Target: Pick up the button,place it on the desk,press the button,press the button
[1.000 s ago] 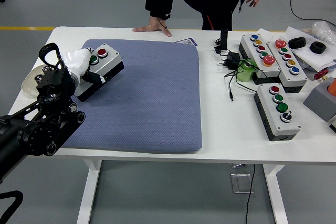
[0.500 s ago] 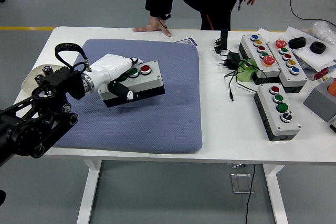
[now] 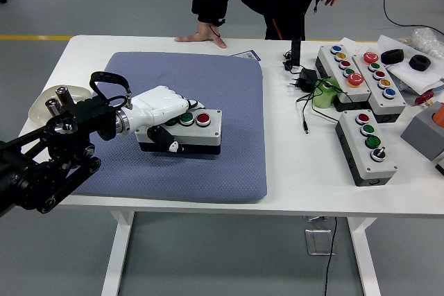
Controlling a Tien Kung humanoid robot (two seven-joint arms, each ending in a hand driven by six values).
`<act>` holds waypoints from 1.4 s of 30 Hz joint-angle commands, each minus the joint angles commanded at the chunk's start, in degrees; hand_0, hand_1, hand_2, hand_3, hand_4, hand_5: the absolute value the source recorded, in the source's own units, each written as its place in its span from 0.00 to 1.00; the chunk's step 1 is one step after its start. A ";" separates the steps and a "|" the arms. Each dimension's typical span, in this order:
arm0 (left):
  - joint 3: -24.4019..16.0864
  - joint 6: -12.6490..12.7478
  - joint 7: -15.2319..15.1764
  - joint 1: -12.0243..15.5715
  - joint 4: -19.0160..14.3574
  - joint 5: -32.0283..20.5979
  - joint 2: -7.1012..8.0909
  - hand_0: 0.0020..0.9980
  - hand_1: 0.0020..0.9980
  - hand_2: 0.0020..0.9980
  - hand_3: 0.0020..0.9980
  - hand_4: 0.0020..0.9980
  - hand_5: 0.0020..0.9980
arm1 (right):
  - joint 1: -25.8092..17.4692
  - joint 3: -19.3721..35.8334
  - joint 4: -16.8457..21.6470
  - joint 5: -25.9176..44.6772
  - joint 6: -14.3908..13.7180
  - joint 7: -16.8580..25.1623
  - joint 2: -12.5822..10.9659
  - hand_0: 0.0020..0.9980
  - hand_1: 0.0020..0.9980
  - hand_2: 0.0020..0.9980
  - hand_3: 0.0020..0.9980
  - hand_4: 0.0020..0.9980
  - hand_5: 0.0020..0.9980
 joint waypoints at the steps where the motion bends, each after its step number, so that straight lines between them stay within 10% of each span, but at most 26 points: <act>1: 0.03 0.04 0.03 -0.01 0.06 0.33 0.00 0.21 0.23 0.22 0.29 0.71 0.00 | 0.00 -0.01 0.00 0.00 0.00 -0.01 0.00 0.78 0.75 0.75 0.60 0.22 0.17; 8: -0.17 -3.43 1.21 0.27 0.40 2.68 -0.09 0.27 0.29 0.28 0.38 0.72 0.00 | -0.03 -0.10 0.00 0.06 0.00 0.00 -0.01 0.78 0.75 0.75 0.60 0.22 0.17; 9: -0.26 -3.93 1.30 0.32 0.41 2.76 -0.10 0.27 0.40 0.40 0.65 0.83 0.00 | -0.02 -0.08 0.00 0.02 0.00 -0.01 0.00 0.78 0.75 0.75 0.60 0.22 0.17; 14: -0.73 -6.82 1.93 0.47 0.49 2.90 -0.20 0.27 0.40 0.40 0.65 0.83 0.00 | -0.01 -0.03 0.00 -0.10 0.02 -0.04 0.00 0.78 0.75 0.75 0.60 0.22 0.17; 15: -0.75 -6.80 1.95 0.49 0.52 2.82 -0.21 0.33 0.54 0.59 0.92 1.00 0.38 | 0.01 0.01 0.00 -0.13 0.01 -0.06 0.01 0.78 0.75 0.75 0.60 0.22 0.16; 26: -1.94 -3.71 2.20 1.19 0.63 -4.17 0.07 0.44 0.61 0.66 1.00 1.00 0.49 | 0.08 0.39 0.00 -0.51 -0.04 -0.26 0.05 0.78 0.75 0.75 0.60 0.22 0.16; 27: -2.00 -3.78 1.97 1.27 0.50 -4.40 0.13 0.60 0.74 0.87 1.00 1.00 0.53 | 0.03 0.51 0.00 -0.67 -0.05 -0.30 0.06 0.78 0.75 0.75 0.60 0.22 0.16; 33: -2.79 -5.18 1.56 2.03 -0.59 -4.51 0.41 0.70 0.82 0.97 1.00 1.00 0.54 | -0.29 0.60 0.00 -0.95 -0.05 -0.35 0.12 0.78 0.75 0.75 0.60 0.22 0.16; 42: -9.74 -6.72 0.17 4.69 -9.57 -5.73 2.36 0.76 0.86 0.97 1.00 1.00 0.54 | -0.39 1.21 0.00 -1.48 0.01 -0.36 0.22 0.78 0.75 0.75 0.60 0.22 0.16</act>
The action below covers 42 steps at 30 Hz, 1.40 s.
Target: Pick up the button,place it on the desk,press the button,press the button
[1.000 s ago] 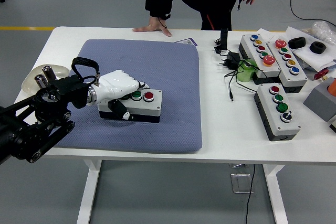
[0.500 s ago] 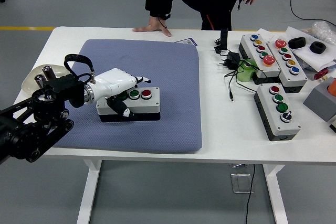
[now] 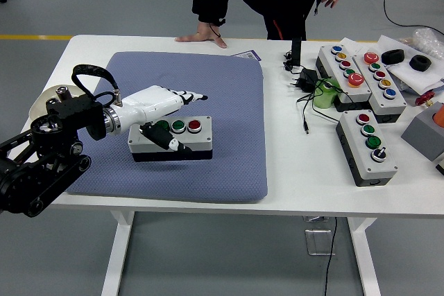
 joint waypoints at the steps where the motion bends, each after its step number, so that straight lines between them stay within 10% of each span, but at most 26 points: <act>1: -1.21 -0.06 0.33 0.33 -1.35 0.58 0.09 0.76 0.86 0.97 1.00 1.00 0.54 | 0.01 0.03 0.00 -0.03 0.00 -0.03 0.01 0.78 0.75 0.75 0.60 0.22 0.16; 8: -8.15 0.15 6.10 2.76 -10.87 8.09 0.62 0.74 0.84 0.94 1.00 1.00 0.43 | 0.13 -0.19 0.00 0.19 0.01 -0.02 0.05 0.78 0.75 0.75 0.60 0.22 0.16; 9: -8.95 -0.34 6.82 3.04 -12.37 9.18 0.63 0.37 0.36 0.37 0.88 0.75 0.00 | 0.19 -0.17 0.00 0.09 0.01 -0.04 0.04 0.78 0.75 0.75 0.60 0.22 0.16; 14: -10.63 -6.10 9.91 4.22 -19.10 9.66 1.16 0.37 0.36 0.37 0.88 0.75 0.00 | 0.09 -0.19 0.00 0.01 0.03 -0.06 0.04 0.78 0.75 0.75 0.60 0.22 0.16; 15: -10.49 -7.86 10.45 4.35 -20.23 9.27 1.28 0.17 0.17 0.21 0.83 0.73 0.00 | 0.04 -0.27 0.00 0.15 0.02 -0.02 0.03 0.78 0.75 0.75 0.60 0.22 0.16; 23: -8.46 -18.63 13.58 4.25 -19.76 7.09 1.44 0.06 0.08 0.13 0.81 0.66 0.00 | 0.11 -0.56 0.00 0.16 0.03 -0.05 0.03 0.78 0.75 0.75 0.60 0.22 0.16; 42: -4.19 -20.86 14.16 3.59 -17.11 7.14 1.80 0.02 0.02 0.06 0.83 0.60 0.00 | 0.44 -0.24 0.00 -0.67 0.12 -0.29 0.12 0.78 0.75 0.75 0.60 0.22 0.16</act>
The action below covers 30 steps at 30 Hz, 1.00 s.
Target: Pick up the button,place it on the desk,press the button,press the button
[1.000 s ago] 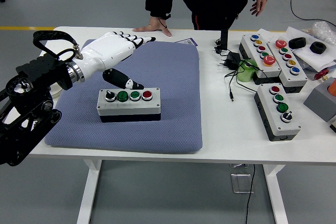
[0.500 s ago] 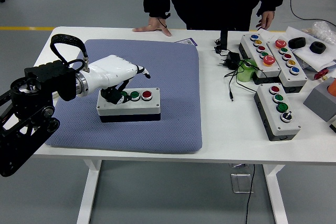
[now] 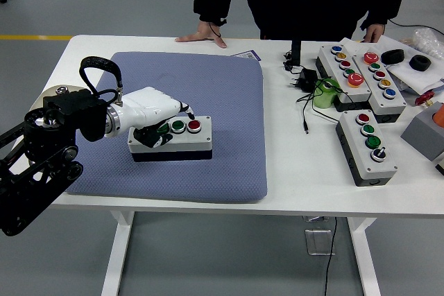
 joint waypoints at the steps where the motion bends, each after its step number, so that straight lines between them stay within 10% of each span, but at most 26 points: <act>1: 0.24 0.00 0.00 -0.14 0.05 0.04 0.01 0.02 0.02 0.06 0.83 0.60 0.00 | 0.04 0.04 0.00 -0.09 0.00 -0.01 0.00 0.78 0.75 0.75 0.60 0.22 0.16; 30: 4.79 -1.61 0.45 -1.06 3.66 0.19 -1.08 0.03 0.01 0.05 0.81 0.61 0.00 | -0.28 -0.02 0.00 0.55 -0.03 0.04 -0.01 0.78 0.75 0.75 0.60 0.21 0.16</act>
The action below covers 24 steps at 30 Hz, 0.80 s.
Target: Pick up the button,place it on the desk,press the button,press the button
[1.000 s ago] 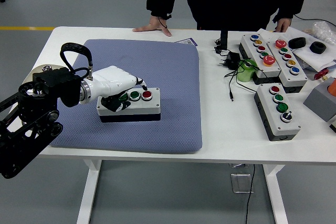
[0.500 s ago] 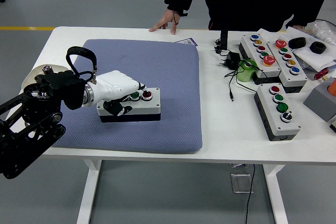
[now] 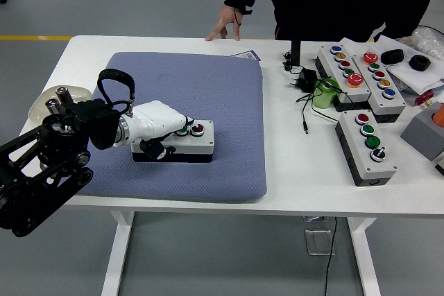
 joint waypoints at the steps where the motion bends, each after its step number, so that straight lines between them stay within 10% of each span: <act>1: -0.11 0.06 -0.02 0.09 -0.13 0.00 0.02 0.03 0.01 0.05 0.81 0.61 0.00 | -0.03 0.01 0.00 0.00 -0.01 -0.01 0.00 0.78 0.75 0.75 0.60 0.21 0.16; 24: -8.82 -0.80 -0.28 3.51 -4.82 -0.59 1.73 0.03 0.01 0.05 0.76 0.61 0.00 | -0.62 0.44 0.00 -0.47 0.02 -0.12 0.07 0.78 0.75 0.75 0.60 0.21 0.16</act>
